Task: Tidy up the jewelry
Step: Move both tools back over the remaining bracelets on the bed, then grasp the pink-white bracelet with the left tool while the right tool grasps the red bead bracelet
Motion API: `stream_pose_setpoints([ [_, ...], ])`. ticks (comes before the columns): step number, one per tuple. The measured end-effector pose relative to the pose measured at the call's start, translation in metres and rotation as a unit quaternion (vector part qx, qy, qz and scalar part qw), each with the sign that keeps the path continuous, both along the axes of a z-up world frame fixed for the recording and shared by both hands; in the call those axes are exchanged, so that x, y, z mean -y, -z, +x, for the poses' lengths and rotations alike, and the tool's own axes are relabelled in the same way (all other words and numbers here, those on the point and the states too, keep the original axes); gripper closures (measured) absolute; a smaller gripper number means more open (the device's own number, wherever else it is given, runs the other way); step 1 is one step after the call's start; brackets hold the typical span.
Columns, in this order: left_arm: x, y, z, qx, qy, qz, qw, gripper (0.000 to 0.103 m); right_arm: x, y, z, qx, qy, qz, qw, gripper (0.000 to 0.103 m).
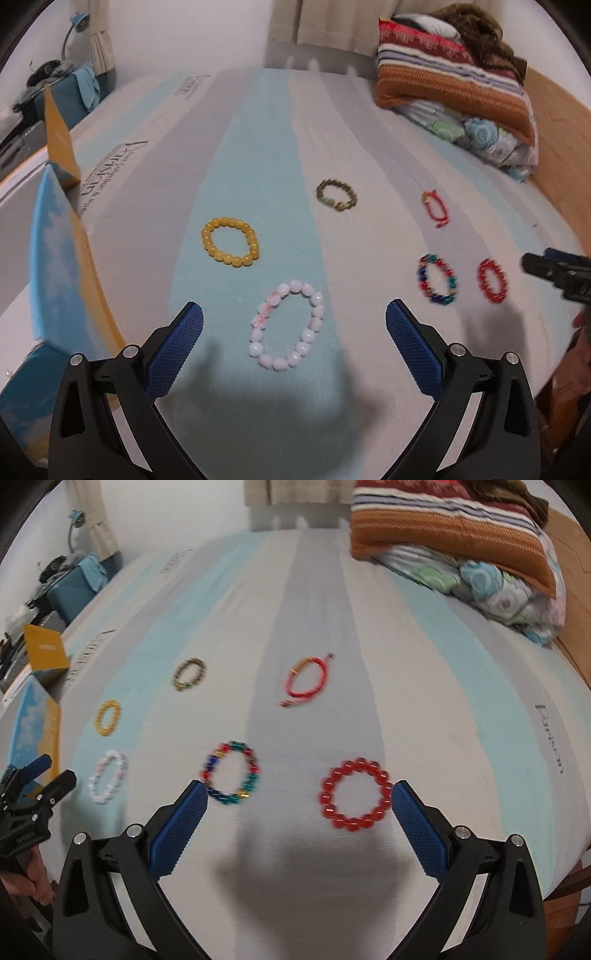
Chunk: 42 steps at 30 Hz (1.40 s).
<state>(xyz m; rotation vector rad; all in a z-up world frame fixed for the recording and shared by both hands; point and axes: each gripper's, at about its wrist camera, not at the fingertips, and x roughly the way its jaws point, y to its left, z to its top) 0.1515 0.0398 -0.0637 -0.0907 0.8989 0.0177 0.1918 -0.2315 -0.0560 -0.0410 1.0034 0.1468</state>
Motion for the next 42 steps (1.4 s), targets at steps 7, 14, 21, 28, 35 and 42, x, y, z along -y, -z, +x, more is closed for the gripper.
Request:
stream_pose_setpoints([
  [7,-0.012,0.036,0.019,-0.017,-0.017,-0.006,0.9997,0.006,0.027,0.046,0.024,-0.042,0.029,-0.019,0.999,0.017],
  [14,-0.016,0.057,0.031,-0.033,-0.024,-0.008,0.9991,0.007,0.036,0.071,0.033,-0.06,0.04,-0.025,0.997,0.021],
  [21,-0.01,0.064,0.037,-0.036,-0.027,0.016,0.9989,0.011,0.044,0.087,0.043,-0.078,0.047,-0.01,0.996,0.023],
  [28,-0.005,0.067,0.038,-0.045,-0.015,0.015,0.9988,0.026,0.034,0.091,0.044,-0.082,0.039,-0.021,0.996,0.036],
  [35,-0.015,0.064,0.03,-0.051,-0.007,-0.008,0.9986,0.068,0.018,0.087,0.036,-0.077,0.021,-0.041,0.996,0.064],
  [42,-0.011,0.057,0.022,-0.058,0.031,-0.006,0.9978,0.092,0.009,0.084,0.029,-0.073,0.011,-0.041,0.996,0.078],
])
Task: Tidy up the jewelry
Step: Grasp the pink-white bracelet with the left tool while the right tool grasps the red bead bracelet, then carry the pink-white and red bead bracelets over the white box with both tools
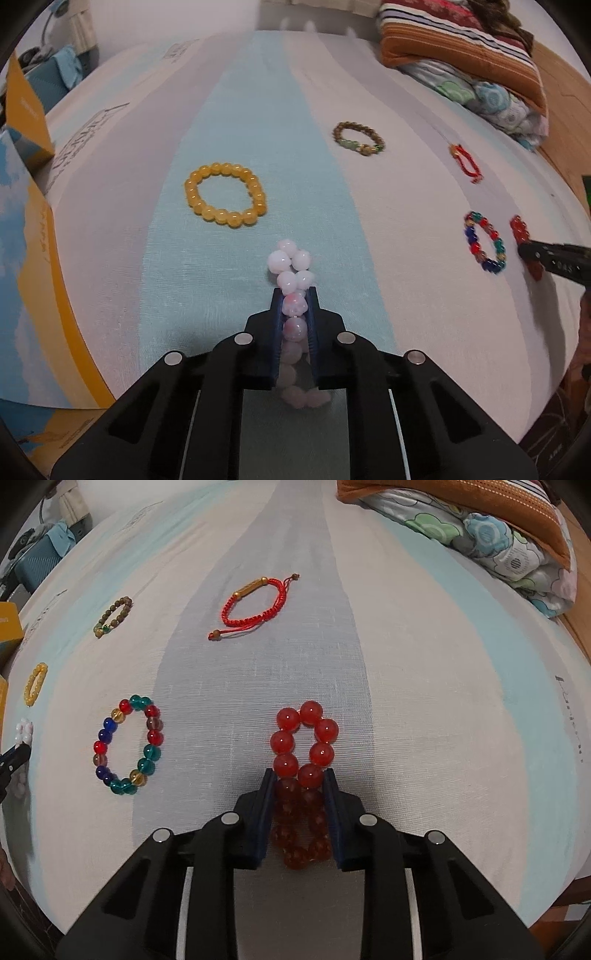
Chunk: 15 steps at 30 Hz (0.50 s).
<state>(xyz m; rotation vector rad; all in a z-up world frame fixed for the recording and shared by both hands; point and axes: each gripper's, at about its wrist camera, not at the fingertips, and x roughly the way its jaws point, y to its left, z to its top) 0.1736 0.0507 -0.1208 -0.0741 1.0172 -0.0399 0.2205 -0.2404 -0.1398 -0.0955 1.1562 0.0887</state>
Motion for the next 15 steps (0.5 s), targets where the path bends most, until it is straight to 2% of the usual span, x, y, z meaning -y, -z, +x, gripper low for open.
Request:
stream_pose_setpoints([
  [3,0.004,-0.004,-0.004,0.003,0.006,0.008,0.9999,0.092,0.005,-0.002,-0.001,0.001,0.002,0.01,1.0,0.079],
  [4,0.005,-0.005,-0.005,0.003,0.006,0.007,0.9999,0.092,0.005,-0.003,-0.002,0.002,0.002,0.012,1.0,0.09],
  [15,0.008,-0.024,-0.006,0.001,-0.008,0.013,0.9999,0.092,0.013,-0.018,-0.009,0.019,0.001,0.031,0.999,0.09],
])
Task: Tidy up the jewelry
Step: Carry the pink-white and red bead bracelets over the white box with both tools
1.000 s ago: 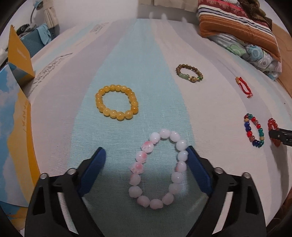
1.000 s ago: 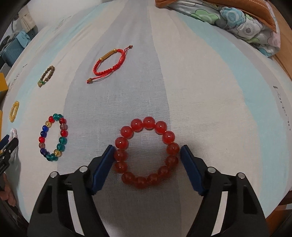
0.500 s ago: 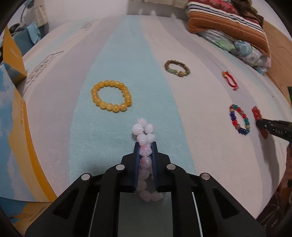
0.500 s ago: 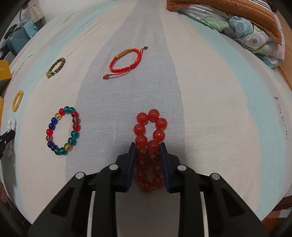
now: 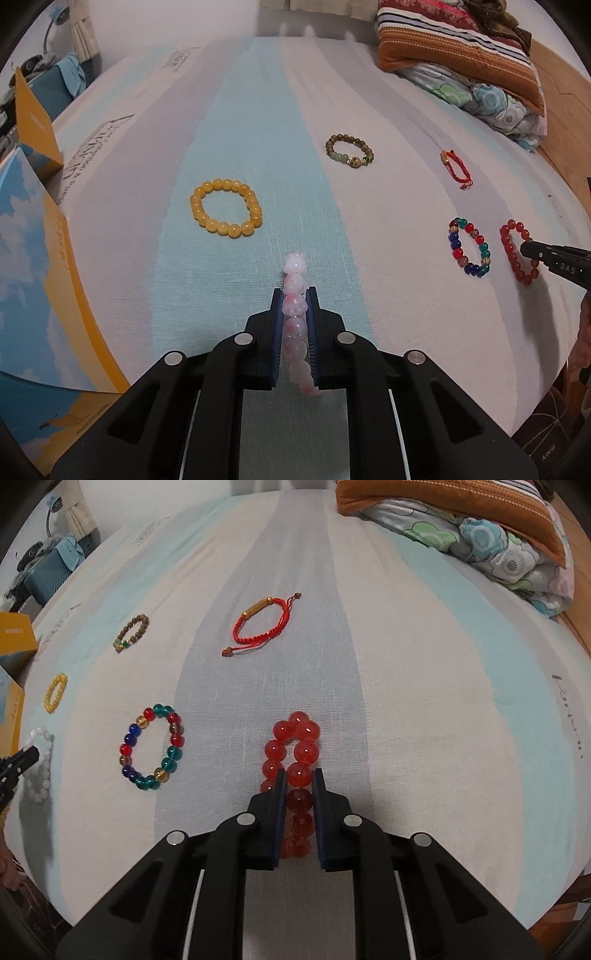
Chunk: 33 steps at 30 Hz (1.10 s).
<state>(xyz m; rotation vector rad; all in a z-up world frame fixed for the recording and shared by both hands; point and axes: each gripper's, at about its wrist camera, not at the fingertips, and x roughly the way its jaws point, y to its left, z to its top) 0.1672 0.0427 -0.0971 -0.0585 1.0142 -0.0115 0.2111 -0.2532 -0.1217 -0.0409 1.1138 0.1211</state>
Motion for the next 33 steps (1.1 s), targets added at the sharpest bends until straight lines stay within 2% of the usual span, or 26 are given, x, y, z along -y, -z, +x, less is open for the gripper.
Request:
stream_pose_setpoints([
  [9,0.002,-0.02,-0.006,0.002,-0.003,0.005,1.0,0.092,0.005,-0.008,-0.003,0.003,0.001,0.02,1.0,0.09],
  [18,0.001,-0.037,-0.013,0.0,-0.006,0.009,0.9999,0.092,-0.007,-0.045,-0.018,0.032,-0.019,0.046,0.998,0.09],
  [33,-0.011,-0.08,-0.022,0.014,-0.022,0.008,0.9996,0.092,-0.026,-0.085,-0.024,0.062,-0.033,0.042,0.997,0.09],
])
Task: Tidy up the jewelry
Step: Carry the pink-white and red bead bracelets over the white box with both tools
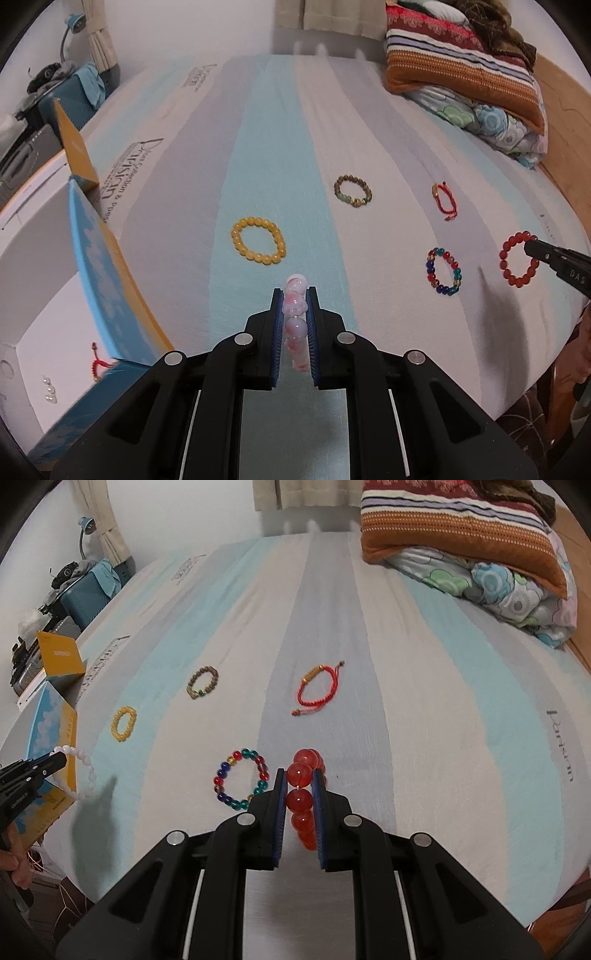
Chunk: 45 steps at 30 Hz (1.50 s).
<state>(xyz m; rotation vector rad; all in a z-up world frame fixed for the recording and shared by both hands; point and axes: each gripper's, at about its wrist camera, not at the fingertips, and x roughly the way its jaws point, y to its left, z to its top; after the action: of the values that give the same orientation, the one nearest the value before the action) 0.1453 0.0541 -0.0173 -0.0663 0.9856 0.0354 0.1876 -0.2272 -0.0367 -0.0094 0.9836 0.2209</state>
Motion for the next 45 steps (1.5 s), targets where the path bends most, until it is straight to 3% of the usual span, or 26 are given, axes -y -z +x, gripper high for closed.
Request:
stream_pose_setpoints([
  [16,-0.054,-0.06,-0.03,0.036,-0.043,0.014,0.9984,0.092,-0.07,-0.048,-0.008,0.03,-0.045,-0.009,0.999,0.09],
  [28,-0.132,-0.087,-0.076,0.05,-0.113,0.011,0.9923,0.092,-0.168,-0.073,-0.012,0.043,-0.114,-0.006,0.993,0.09],
  [45,-0.253,-0.069,-0.165,0.026,-0.23,0.008,0.9729,0.092,-0.331,-0.107,-0.049,0.074,-0.216,-0.011,0.973,0.09],
])
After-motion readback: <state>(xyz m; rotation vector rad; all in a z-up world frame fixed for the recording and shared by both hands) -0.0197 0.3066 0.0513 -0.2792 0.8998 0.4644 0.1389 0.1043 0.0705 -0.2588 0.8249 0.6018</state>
